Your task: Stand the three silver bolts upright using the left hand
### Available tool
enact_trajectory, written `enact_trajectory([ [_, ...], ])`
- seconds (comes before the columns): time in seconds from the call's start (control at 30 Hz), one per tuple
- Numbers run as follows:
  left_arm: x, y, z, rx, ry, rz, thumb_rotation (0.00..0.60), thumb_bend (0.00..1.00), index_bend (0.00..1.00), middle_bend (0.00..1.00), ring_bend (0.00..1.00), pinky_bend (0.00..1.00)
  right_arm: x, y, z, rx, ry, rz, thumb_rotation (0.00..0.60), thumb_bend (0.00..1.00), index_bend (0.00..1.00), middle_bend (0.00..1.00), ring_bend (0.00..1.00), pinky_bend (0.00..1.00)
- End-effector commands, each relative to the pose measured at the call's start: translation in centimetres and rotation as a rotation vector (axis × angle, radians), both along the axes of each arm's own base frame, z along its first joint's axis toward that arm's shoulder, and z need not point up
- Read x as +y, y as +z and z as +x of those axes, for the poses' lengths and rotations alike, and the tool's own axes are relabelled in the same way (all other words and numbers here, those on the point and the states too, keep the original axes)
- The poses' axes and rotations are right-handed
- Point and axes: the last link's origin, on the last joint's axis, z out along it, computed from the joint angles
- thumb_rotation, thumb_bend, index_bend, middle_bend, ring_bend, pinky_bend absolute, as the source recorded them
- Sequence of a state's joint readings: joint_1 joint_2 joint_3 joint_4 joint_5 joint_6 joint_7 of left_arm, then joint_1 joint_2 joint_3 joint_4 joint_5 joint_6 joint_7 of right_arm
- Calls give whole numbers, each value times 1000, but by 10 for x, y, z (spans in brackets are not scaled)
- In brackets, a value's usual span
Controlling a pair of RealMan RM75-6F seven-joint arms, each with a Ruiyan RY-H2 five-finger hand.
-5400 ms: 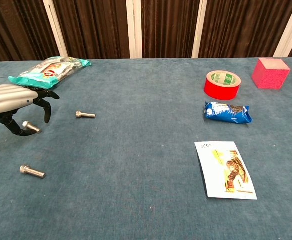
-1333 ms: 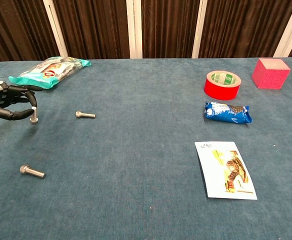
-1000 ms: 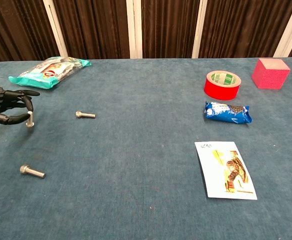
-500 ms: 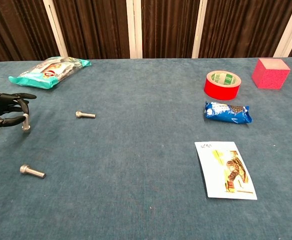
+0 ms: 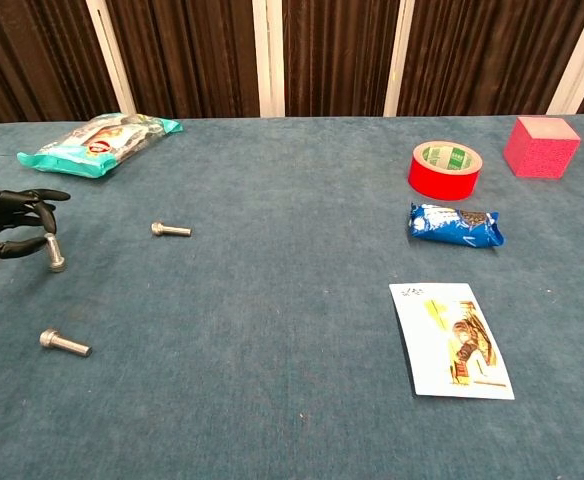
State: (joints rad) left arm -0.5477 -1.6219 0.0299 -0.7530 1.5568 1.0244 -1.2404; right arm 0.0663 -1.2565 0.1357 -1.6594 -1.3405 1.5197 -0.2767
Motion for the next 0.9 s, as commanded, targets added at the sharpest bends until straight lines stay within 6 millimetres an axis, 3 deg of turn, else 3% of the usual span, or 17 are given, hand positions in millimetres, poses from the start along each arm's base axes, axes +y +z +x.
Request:
enact_trajectory([
  [0.03, 0, 2, 0, 3, -5, 1, 600, 501, 497, 15, 0, 0, 0, 0, 0, 1, 0, 0, 600, 0, 120, 37, 0, 0],
  [0.5, -1, 13, 0, 10, -33, -6, 600, 353, 373, 0, 0, 0, 0, -1, 0, 7, -2, -2, 600, 0, 120, 37, 0, 0],
  [0.77, 0, 51, 28, 10, -171, 130, 600, 338, 365, 0, 0, 0, 1, -2, 1, 19, -3, 1, 600, 0, 119, 37, 0, 0],
  [0.9, 9, 71, 47, 107, -223, 192, 600, 335, 355, 0, 0, 0, 2, -1, 1, 21, -5, -2, 600, 0, 120, 37, 0, 0],
])
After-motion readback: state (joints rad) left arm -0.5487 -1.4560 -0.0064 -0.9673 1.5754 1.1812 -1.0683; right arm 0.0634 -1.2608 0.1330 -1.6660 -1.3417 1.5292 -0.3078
